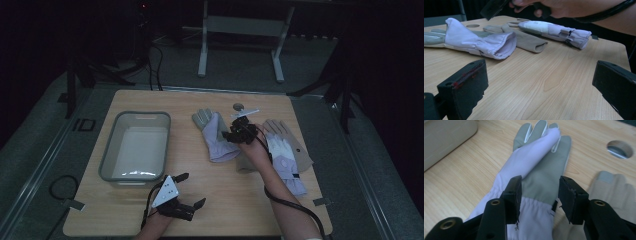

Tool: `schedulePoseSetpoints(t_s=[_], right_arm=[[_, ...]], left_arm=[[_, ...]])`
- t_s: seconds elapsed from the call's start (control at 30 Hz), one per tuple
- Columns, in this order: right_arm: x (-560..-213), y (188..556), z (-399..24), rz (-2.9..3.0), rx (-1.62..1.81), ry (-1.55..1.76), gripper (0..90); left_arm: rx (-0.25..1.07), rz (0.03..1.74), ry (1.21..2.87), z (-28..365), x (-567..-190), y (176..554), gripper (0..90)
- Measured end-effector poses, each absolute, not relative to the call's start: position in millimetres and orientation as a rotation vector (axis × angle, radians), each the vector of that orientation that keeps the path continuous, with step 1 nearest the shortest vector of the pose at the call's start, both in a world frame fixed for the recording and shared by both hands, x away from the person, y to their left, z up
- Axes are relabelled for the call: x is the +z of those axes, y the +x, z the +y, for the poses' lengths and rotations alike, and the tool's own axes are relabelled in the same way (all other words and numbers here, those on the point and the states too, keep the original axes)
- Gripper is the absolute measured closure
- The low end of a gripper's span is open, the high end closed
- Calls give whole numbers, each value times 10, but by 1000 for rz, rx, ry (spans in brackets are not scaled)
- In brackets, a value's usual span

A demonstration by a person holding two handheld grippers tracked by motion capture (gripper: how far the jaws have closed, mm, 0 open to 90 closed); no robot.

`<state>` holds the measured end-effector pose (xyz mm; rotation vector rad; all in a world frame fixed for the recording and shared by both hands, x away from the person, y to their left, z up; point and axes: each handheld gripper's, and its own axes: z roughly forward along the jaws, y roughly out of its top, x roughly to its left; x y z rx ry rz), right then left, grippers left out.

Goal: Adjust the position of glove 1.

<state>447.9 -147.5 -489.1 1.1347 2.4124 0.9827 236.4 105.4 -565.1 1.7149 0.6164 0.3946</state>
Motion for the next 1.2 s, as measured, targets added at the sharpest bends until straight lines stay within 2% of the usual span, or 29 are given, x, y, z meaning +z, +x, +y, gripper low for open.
schedulePoseSetpoints(t_s=[0.43, 0.57, 0.73, 0.8, 0.83, 0.87, 0.9, 1.0, 1.03, 1.2], right_arm=[[-5178, 4827, -1277, 2459, 872, 1171, 550], [-5299, 4849, -1206, 2472, 825, 1197, 521], [-5357, 4830, -1158, 2462, 796, 1198, 542], [-5362, 4834, -1161, 2470, 796, 1194, 565], [-5362, 4834, -1163, 2482, 799, 1184, 622], [-5362, 4834, -1163, 2482, 799, 1184, 622], [-5363, 4825, -1152, 2497, 795, 1144, 683], [-5355, 4822, -1138, 2497, 794, 1170, 735], [-5349, 4827, -1145, 2500, 801, 1193, 822], [-5310, 4800, -1145, 2492, 842, 1269, 877]], left_arm=[[385, 618, 1713, 1053, -5652, 2367, 2], [380, 616, 1711, 1053, -5652, 2369, 2], [382, 613, 1713, 1052, -5652, 2366, 2], [384, 612, 1714, 1051, -5651, 2363, 2], [383, 615, 1712, 1052, -5652, 2365, 2], [383, 615, 1712, 1052, -5652, 2365, 2], [381, 618, 1709, 1053, -5653, 2366, 2], [380, 618, 1710, 1053, -5652, 2367, 2], [380, 618, 1710, 1054, -5652, 2368, 2], [376, 620, 1710, 1055, -5652, 2373, 2]])
